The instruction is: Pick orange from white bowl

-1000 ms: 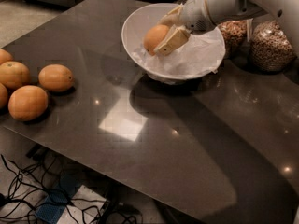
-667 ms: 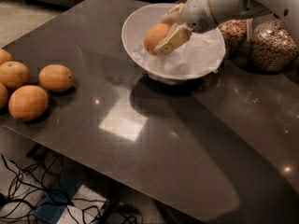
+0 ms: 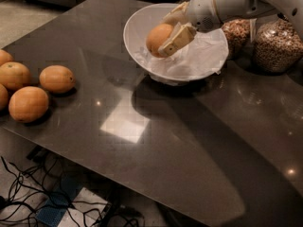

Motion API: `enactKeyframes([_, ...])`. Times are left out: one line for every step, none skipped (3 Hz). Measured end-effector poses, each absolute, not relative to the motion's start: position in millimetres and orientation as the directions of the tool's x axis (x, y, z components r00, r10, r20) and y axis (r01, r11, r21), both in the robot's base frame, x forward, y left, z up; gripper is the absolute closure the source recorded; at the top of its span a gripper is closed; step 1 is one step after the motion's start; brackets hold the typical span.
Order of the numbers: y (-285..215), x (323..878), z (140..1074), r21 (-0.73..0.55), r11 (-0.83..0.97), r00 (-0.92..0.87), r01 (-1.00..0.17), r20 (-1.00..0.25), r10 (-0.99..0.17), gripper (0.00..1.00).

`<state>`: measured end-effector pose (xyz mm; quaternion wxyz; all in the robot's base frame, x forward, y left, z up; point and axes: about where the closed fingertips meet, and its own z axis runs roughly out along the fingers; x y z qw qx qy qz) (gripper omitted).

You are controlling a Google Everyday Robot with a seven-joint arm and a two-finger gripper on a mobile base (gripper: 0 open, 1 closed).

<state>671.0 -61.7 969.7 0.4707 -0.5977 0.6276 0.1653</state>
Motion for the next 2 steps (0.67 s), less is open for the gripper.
enactKeyframes([-75.5,662.5,989.7,-0.393,0.238,0.162,-0.888,-0.752,-0.639,1.00])
enactKeyframes([-75.5,662.5,989.7,-0.393,0.238,0.162,-0.888,-0.752,-0.639,1.00])
